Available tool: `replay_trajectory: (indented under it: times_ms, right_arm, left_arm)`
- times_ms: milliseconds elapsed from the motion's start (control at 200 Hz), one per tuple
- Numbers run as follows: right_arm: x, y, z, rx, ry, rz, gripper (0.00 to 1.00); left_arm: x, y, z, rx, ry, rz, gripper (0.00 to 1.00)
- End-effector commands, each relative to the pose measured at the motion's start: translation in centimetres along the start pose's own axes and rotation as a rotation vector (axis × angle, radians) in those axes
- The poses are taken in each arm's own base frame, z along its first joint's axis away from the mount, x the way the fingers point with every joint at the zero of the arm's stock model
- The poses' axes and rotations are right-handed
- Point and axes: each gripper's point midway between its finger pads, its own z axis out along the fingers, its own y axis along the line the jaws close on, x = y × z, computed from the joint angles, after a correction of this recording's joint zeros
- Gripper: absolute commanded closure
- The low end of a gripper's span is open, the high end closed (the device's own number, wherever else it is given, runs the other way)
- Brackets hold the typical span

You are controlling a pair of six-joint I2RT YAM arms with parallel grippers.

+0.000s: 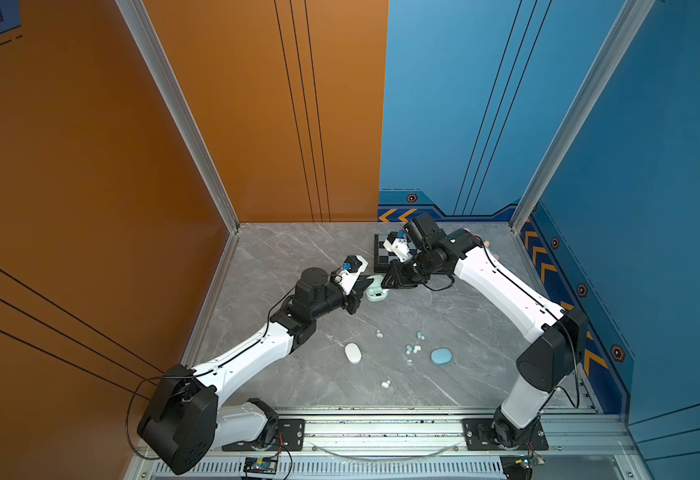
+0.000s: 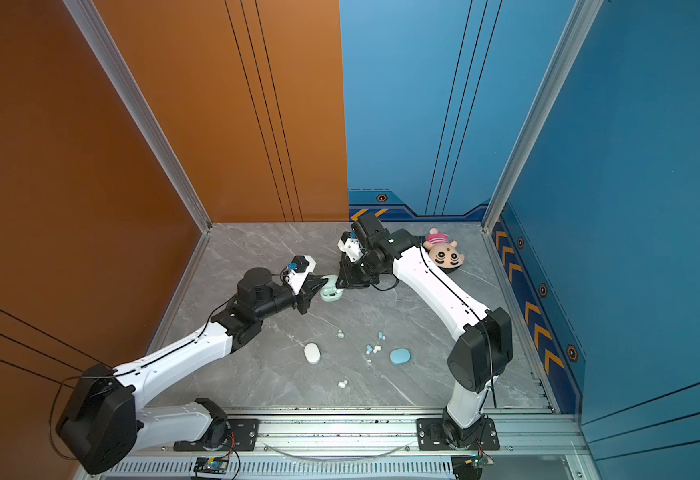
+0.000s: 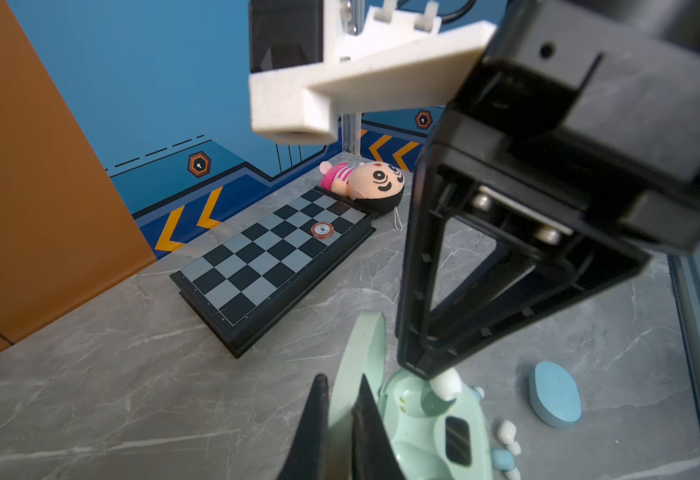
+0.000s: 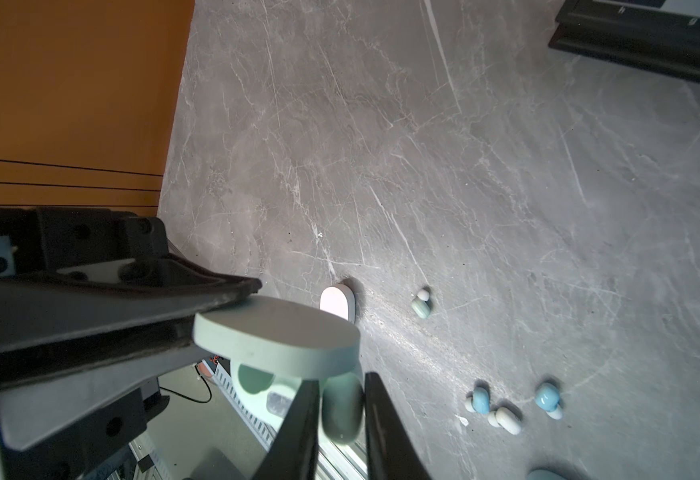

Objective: Insert the wireless bluetooth earbuds into the charging case
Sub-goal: 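Carry the earbud with the right gripper over the open case in the left gripper, then lower the earbud into a slot of the open case with the right gripper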

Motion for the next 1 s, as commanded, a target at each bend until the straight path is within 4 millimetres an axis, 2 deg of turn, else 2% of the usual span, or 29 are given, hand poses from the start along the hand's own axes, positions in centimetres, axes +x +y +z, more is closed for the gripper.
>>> replay_trajectory:
  times_ms: [0,375,996]
  right_arm:
    - [0.3,0.0,0.4,0.018,0.02,0.006,0.73]
    - [0.3,0.5,0.1,0.009,0.011,-0.005,0.62]
    - [0.0,1.2,-1.0,-0.005,-0.018,-0.008,0.62]
  left_arm:
    - [-1.8,-0.7,0.0,0.032,-0.046,0.016,1.0]
    - [-1.6,-0.7,0.0,0.029,-0.043,0.015,1.0]
    - [-1.0,-0.7,0.3,0.034,-0.027,0.008,1.0]
